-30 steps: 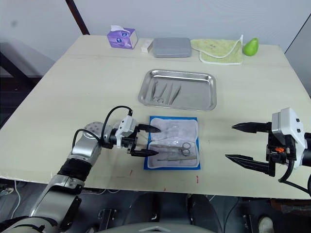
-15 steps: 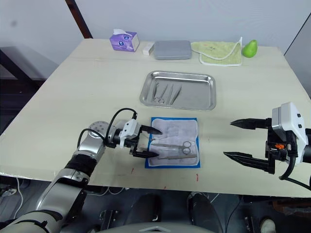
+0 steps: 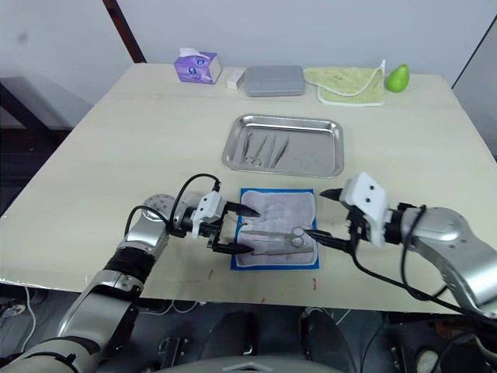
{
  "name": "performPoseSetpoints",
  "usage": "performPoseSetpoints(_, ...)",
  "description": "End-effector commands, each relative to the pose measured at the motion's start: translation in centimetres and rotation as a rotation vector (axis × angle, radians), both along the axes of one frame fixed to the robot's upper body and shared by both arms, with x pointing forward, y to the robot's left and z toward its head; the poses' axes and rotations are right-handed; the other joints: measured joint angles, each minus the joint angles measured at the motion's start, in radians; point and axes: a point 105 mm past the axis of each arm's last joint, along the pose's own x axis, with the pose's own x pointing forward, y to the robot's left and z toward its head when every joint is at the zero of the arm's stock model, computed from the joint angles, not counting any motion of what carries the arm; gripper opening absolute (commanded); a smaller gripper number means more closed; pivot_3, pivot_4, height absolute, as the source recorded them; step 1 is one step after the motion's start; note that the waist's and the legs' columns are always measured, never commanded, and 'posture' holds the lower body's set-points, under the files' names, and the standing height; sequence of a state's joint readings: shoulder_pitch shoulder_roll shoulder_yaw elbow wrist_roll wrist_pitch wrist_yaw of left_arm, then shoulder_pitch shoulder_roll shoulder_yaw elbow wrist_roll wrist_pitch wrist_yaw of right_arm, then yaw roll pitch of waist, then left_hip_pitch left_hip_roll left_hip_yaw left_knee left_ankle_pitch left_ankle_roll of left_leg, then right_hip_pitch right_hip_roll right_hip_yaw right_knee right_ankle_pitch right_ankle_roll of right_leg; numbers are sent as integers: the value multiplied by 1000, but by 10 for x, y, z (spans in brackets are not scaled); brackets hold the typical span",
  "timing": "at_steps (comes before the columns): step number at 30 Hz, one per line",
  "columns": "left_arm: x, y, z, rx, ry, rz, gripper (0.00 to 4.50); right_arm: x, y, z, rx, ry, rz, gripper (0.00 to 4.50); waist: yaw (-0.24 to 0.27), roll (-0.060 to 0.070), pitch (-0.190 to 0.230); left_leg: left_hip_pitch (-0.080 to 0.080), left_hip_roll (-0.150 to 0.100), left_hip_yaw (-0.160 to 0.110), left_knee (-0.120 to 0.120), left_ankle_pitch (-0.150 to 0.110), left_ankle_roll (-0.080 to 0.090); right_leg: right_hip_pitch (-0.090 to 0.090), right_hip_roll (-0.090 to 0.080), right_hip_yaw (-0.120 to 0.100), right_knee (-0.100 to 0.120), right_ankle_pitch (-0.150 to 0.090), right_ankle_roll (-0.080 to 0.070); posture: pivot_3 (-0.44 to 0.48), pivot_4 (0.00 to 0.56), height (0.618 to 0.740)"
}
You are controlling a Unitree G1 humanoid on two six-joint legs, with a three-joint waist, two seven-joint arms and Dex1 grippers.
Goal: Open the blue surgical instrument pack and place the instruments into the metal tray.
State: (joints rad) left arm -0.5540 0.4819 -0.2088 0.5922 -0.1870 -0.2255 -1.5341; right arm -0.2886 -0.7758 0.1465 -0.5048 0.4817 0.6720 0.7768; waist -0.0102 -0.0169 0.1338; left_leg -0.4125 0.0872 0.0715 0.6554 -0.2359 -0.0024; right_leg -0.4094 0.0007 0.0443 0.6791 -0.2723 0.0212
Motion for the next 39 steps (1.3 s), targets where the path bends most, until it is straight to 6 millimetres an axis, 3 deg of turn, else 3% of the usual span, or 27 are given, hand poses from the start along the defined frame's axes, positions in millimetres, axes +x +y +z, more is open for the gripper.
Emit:
performPoseSetpoints(1, -7, 0, -13, 37, 61, -14, 4485, 4, 16, -14, -34, 45, 64, 4500, 2, 0, 0, 0, 0, 0, 0, 0, 0, 0, 0, 0, 0, 0, 0, 0, 150, 740)
performPoseSetpoints(4, -6, 1, -14, 37, 60, -9, 4500, 7, 25, -26, -87, 64, 100, 3637, 3, 0, 0, -1, 0, -1, 0, 0, 0, 0, 0, 0, 0, 0, 0, 0, 150, 740)
performPoseSetpoints(7, -6, 1, -14, 37, 59, -5, 4500, 5, 31, -34, -135, 63, 141, 2177, 3, 0, 0, -1, 0, 0, 0, 0, 0, 0, 0, 0, 0, 0, 0, 0, 150, 740)
performPoseSetpoints(16, -7, 2, -17, 38, 58, 4, 4500, 9, 43, -45, -212, 23, 179, 2177, 2, 0, 0, -1, 0, 0, 0, 0, 0, 0, 0, 0, 1, 0, 0, 0, 150, 740)
performPoseSetpoints(39, -9, 5, -20, 41, 58, 14, 4500, 6, 38, -74, -335, 97, 156, 2177, -1, 1, -2, 0, 0, 0, 0, 0, 0, 0, 0, 0, 1, 0, 0, 0, 150, 740)
